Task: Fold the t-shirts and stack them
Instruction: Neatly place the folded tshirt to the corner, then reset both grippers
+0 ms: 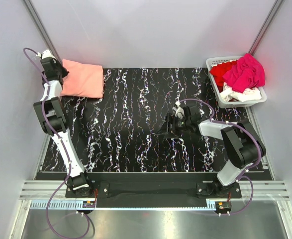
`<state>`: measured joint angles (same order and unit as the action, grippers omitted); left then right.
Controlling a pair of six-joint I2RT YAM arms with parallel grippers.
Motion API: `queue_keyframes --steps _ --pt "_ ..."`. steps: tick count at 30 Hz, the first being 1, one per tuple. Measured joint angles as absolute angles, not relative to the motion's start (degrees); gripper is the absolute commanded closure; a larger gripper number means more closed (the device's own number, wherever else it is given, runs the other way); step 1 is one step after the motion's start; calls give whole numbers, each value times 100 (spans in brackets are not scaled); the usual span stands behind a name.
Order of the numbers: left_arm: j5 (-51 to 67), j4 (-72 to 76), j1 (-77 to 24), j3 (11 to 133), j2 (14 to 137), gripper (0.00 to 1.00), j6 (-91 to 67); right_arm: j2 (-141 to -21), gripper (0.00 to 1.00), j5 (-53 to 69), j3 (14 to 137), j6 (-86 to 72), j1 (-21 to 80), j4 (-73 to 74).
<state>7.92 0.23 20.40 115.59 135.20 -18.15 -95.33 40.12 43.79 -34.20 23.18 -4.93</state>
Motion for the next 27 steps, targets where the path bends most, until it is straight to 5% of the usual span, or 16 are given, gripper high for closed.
queue_keyframes --steps 6,9,10,13,22,27 --pt "134 493 2010 11419 13520 90 -1485 -9533 22 4021 4379 -3439 2307 -504" --pt "-139 668 2003 11417 13520 59 -1253 -9533 21 4023 4379 -3444 2292 -537" --pt "-248 729 2001 11417 13520 26 -1157 -9533 22 4023 4379 -3446 2285 -539" --pt "-596 834 2003 11419 13517 1 -1039 -9533 22 4023 4377 -3459 2276 -539" --pt "-963 556 2012 11299 13421 1 -1372 -9533 21 4021 4377 -3461 2272 -537" --pt "-873 523 2012 9963 12648 1 -1962 -9533 21 4016 4375 -3463 2272 -539"
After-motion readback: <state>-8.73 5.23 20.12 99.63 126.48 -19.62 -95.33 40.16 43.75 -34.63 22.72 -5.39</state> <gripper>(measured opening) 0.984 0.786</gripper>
